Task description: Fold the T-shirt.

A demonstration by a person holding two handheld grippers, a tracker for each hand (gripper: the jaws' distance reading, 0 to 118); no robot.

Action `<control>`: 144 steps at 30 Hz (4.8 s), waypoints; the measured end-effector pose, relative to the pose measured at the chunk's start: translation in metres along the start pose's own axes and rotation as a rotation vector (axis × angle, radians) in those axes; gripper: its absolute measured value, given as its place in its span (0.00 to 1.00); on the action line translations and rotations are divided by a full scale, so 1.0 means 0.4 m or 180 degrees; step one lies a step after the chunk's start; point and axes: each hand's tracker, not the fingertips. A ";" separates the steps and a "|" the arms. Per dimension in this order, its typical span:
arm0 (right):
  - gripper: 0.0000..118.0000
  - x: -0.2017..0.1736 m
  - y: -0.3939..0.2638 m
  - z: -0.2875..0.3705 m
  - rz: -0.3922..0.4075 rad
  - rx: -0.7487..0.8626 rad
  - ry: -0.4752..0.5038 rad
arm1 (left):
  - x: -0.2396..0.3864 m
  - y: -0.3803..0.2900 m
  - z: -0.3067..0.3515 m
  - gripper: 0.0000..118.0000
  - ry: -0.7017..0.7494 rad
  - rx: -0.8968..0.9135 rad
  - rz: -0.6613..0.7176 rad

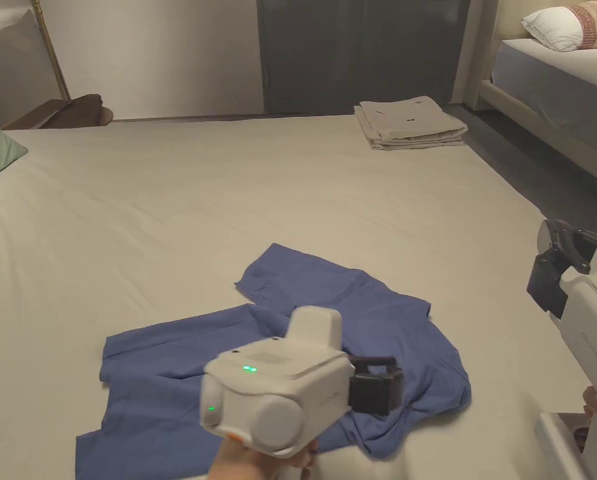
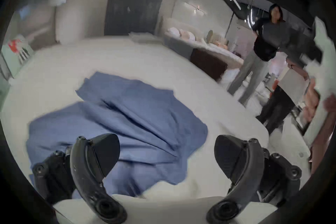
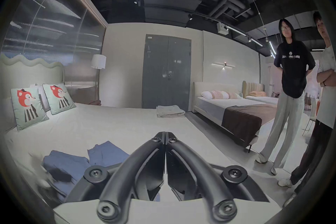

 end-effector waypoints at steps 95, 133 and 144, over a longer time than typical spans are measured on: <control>0.06 0.046 -0.040 -0.064 -0.0328 -0.1089 0.0615 | -0.388 -0.002 0.481 0.06 0.1648 0.0347 0.0935; 0.06 -0.070 0.445 -0.467 -0.0372 0.0237 0.0496 | -0.601 0.689 0.440 0.05 0.1701 0.1991 0.0629; 0.06 -0.110 0.361 -0.699 -0.0158 0.0031 0.0426 | -0.770 0.728 0.217 0.05 0.1750 0.1897 0.0737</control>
